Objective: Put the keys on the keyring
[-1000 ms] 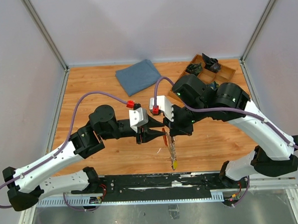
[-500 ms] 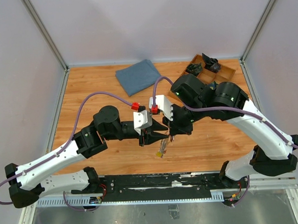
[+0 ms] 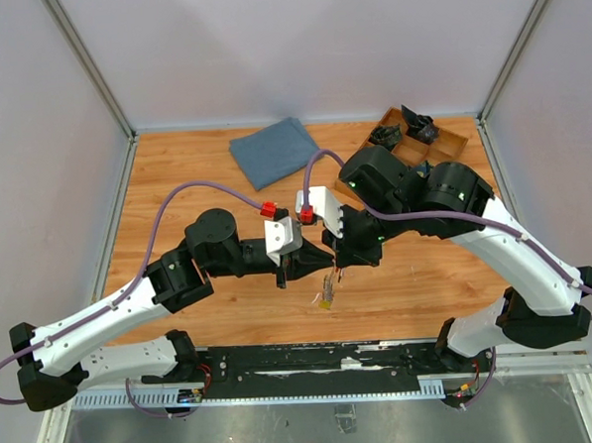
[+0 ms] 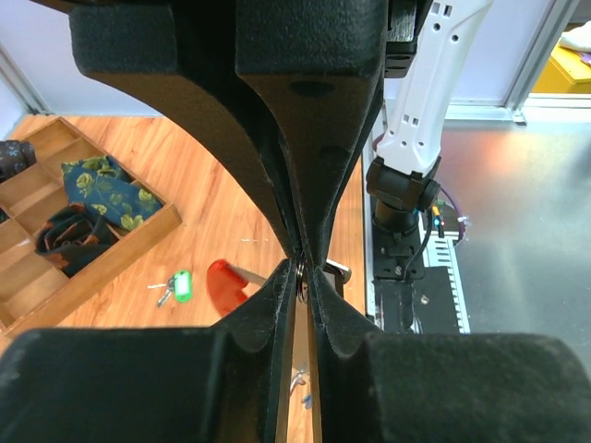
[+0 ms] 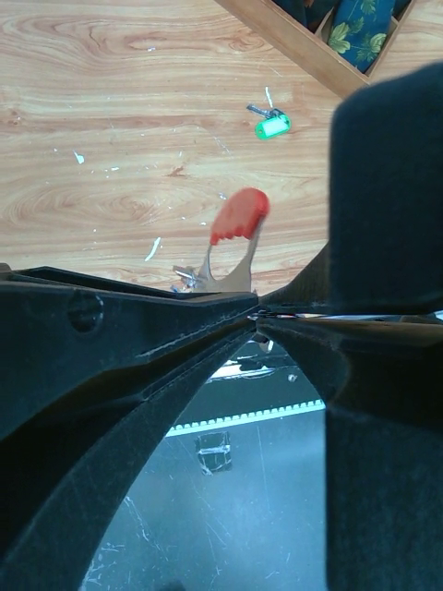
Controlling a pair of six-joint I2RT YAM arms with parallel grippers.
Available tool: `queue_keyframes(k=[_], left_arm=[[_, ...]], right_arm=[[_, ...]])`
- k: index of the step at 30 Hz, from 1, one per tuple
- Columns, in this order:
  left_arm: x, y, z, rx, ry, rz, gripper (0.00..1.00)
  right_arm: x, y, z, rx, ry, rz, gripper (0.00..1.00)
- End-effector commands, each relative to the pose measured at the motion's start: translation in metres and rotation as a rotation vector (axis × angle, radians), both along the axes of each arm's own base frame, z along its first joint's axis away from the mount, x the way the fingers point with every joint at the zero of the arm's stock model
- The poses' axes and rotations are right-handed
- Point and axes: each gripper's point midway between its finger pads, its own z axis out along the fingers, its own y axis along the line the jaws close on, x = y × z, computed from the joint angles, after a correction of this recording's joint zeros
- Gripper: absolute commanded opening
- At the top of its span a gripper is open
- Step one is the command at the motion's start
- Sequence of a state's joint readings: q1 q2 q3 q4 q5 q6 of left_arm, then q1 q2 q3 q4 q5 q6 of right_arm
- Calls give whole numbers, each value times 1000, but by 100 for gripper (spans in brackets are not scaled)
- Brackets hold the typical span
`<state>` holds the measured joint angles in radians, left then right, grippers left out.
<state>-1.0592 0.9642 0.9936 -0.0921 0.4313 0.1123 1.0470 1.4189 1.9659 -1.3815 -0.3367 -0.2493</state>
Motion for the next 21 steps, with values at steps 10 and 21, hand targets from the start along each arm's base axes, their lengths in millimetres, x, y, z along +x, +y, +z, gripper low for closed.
queue_keyframes(k=[10, 21], left_arm=[[-2, -1, 18, -45, -30, -3, 1], [14, 9, 30, -106, -11, 124, 1]], right_arm=[[7, 11, 20, 135, -46, -50, 0], [20, -1, 49, 304, -186, -157, 24]])
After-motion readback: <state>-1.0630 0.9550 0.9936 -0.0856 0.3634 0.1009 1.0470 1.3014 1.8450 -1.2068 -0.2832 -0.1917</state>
